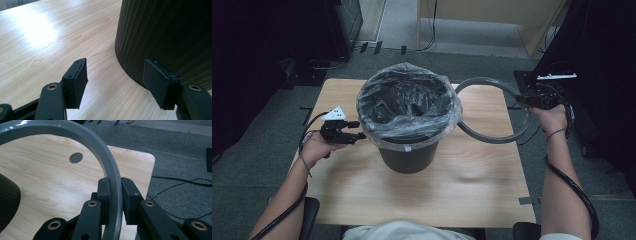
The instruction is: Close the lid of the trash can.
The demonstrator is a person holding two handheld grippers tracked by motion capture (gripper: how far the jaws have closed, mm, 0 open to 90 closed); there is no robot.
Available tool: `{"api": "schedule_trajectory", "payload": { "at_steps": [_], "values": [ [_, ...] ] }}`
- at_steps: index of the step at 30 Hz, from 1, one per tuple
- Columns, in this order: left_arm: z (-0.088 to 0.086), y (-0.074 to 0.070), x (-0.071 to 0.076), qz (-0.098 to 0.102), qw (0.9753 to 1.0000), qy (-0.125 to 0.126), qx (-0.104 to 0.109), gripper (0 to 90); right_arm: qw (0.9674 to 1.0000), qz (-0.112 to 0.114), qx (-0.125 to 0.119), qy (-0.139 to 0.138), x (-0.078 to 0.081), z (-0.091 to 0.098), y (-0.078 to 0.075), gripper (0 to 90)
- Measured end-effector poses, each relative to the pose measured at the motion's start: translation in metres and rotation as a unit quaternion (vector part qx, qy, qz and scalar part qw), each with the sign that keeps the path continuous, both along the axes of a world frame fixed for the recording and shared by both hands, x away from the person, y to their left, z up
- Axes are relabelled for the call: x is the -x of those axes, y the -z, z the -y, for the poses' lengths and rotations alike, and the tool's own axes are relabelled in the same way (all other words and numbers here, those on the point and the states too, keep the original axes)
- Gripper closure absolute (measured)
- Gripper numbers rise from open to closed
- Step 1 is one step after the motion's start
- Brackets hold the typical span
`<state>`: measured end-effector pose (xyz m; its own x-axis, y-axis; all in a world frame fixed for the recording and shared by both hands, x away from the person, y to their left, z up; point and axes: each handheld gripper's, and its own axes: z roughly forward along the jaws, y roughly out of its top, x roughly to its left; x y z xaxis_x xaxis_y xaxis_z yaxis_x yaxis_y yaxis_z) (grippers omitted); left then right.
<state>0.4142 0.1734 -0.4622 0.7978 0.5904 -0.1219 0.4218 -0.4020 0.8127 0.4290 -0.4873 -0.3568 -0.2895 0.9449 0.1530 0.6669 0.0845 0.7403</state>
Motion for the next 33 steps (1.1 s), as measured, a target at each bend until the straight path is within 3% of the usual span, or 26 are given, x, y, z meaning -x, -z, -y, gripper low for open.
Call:
{"api": "schedule_trajectory", "payload": {
  "at_steps": [10,18,28,33],
  "values": [
    [0.001,0.000,0.000,0.001,1.0000,0.001,0.000,35.6,0.9999,0.007,0.000,0.009,0.001,0.011,-0.023,79.3],
    [0.000,0.000,0.000,-0.001,1.0000,0.000,0.000,35.6,0.9996,0.014,-0.017,0.018,0.000,0.018,-0.043,79.2],
    [-0.001,0.000,0.000,-0.002,1.0000,-0.001,0.000,35.6,0.9993,0.032,-0.018,0.005,-0.005,0.009,-0.081,79.1],
    [-0.001,0.001,0.000,-0.002,1.0000,-0.001,0.000,35.6,0.9993,0.033,-0.016,-0.001,-0.008,0.000,-0.092,79.1]
  ]
}}
